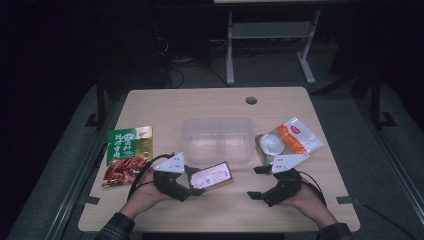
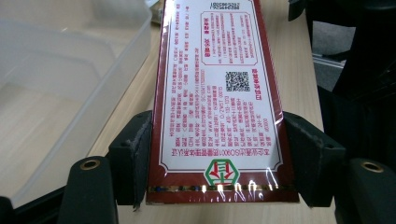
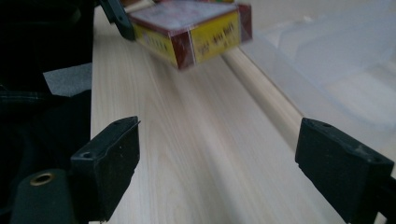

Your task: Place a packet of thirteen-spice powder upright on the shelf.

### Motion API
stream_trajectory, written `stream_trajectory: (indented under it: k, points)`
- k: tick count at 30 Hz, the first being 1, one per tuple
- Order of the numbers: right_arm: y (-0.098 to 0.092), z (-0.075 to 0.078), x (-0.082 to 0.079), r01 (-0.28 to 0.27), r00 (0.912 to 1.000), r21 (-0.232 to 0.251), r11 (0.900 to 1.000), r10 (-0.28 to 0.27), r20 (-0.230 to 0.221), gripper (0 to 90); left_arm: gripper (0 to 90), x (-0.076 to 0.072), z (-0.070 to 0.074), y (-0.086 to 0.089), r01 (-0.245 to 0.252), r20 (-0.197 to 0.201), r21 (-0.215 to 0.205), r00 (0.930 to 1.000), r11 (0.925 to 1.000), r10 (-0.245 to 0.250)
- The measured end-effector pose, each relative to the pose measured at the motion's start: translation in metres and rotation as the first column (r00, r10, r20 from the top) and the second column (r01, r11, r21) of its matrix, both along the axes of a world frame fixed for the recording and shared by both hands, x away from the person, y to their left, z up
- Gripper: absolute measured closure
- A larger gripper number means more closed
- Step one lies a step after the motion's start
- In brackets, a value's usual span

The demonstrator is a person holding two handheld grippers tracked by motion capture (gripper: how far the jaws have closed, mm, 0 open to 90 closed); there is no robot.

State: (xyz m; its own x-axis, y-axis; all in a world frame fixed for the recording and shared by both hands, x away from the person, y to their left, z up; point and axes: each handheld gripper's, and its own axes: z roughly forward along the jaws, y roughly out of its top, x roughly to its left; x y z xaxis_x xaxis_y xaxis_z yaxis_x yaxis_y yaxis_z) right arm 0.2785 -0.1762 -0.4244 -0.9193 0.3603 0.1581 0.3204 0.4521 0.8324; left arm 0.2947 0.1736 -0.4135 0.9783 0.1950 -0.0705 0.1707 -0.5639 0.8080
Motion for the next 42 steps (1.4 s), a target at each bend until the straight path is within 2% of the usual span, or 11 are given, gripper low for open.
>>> stream_trajectory:
  k: [1,2,8,10,13,17,21,27,28,36,42]
  points:
    - [0.0,0.0,0.0,0.0,1.0,0.0,1.0,0.0,0.0,13.3,31.7,0.0,0.0,0.0,0.0,0.0,0.0,1.0,1.0,0.0]
    - [0.003,0.005,0.003,-0.028,0.9994,0.004,1.0,0.028,0.02,13.3,31.8,0.001,0.0,-0.005,0.016,-0.003,-0.005,0.9999,0.9999,-0.016]
    - [0.012,0.012,0.01,-0.094,0.9944,0.037,0.995,0.092,0.051,13.4,31.8,-0.001,0.0,-0.013,0.058,0.015,0.0,0.9982,0.9983,-0.058]
    - [0.019,0.012,0.013,-0.146,0.9882,0.056,0.988,0.143,0.054,13.6,31.7,-0.004,-0.001,-0.014,0.075,0.024,0.01,0.9969,0.9971,-0.075]
    - [0.023,0.012,0.014,-0.164,0.986,0.072,0.984,0.161,0.043,13.7,31.7,-0.005,-0.001,-0.015,0.083,0.021,0.007,0.9964,0.9966,-0.083]
    - [0.033,0.009,0.016,-0.201,0.9793,0.07,0.977,0.199,0.035,13.9,31.7,-0.007,-0.001,-0.015,0.105,0.026,0.003,0.9941,0.9945,-0.105]
    - [0.037,0.008,0.017,-0.216,0.9762,0.057,0.975,0.214,0.036,14.7,31.7,-0.009,-0.001,-0.015,0.111,0.02,-0.002,0.9936,0.9938,-0.111]
    - [0.041,0.006,0.017,-0.242,0.97,0.046,0.969,0.24,0.037,21.6,31.7,-0.009,-0.001,-0.015,0.119,0.022,-0.006,0.9927,0.9929,-0.119]
    - [0.041,0.006,0.017,-0.245,0.9693,0.053,0.968,0.243,0.037,25.2,31.7,-0.009,-0.001,-0.015,0.122,0.022,-0.01,0.9923,0.9925,-0.122]
    - [0.039,0.007,0.015,-0.248,0.9682,0.069,0.966,0.245,0.053,27.1,31.6,-0.007,-0.003,-0.014,0.131,0.004,-0.029,0.9914,0.991,-0.131]
    - [0.04,0.011,0.014,-0.246,0.9677,0.071,0.967,0.241,0.076,27.8,31.6,-0.006,-0.006,-0.015,0.134,-0.001,-0.012,0.991,0.9909,-0.134]
